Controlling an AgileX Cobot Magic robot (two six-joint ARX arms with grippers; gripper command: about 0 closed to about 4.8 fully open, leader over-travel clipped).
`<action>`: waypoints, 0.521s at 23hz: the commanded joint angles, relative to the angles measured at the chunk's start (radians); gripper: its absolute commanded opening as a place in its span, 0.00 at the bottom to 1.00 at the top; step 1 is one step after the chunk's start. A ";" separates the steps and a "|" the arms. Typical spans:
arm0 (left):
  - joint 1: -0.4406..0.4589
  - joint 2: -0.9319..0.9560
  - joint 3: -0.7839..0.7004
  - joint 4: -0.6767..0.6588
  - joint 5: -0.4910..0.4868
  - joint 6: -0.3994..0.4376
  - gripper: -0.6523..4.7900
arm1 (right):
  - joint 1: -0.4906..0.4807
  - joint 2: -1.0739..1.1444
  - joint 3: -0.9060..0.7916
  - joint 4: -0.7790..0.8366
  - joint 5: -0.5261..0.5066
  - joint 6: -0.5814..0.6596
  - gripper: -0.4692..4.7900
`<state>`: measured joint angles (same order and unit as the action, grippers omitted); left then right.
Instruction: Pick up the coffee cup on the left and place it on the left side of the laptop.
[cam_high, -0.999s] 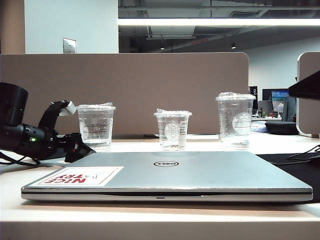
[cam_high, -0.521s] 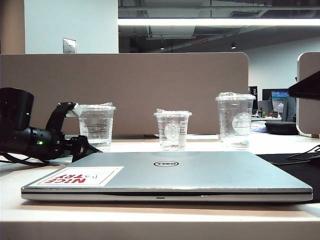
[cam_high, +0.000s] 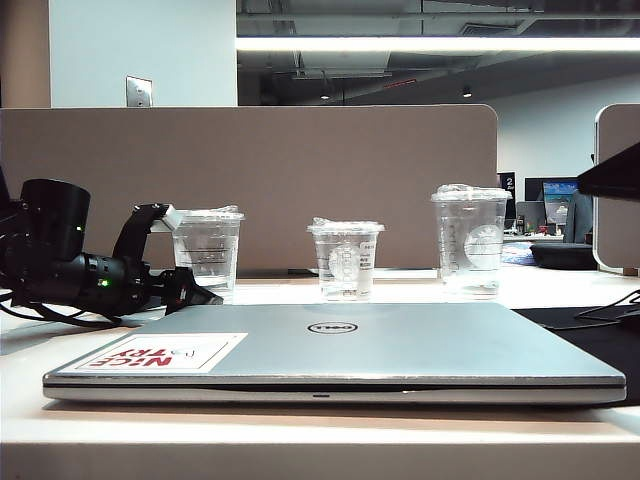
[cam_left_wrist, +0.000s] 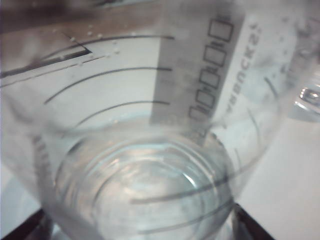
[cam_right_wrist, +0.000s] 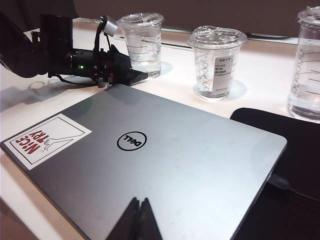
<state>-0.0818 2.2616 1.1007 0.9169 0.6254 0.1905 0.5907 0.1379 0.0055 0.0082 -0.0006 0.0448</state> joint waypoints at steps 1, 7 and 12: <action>-0.004 0.007 0.000 -0.029 0.005 -0.008 1.00 | 0.002 0.002 -0.004 0.014 0.002 0.000 0.08; -0.005 0.007 0.000 -0.025 -0.031 -0.027 1.00 | 0.002 0.002 -0.004 0.014 0.002 0.000 0.08; -0.005 0.007 0.002 -0.024 0.002 -0.034 1.00 | 0.002 0.002 -0.004 0.014 0.002 0.000 0.08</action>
<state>-0.0860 2.2620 1.1030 0.9207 0.6003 0.1745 0.5907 0.1379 0.0055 0.0082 -0.0002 0.0448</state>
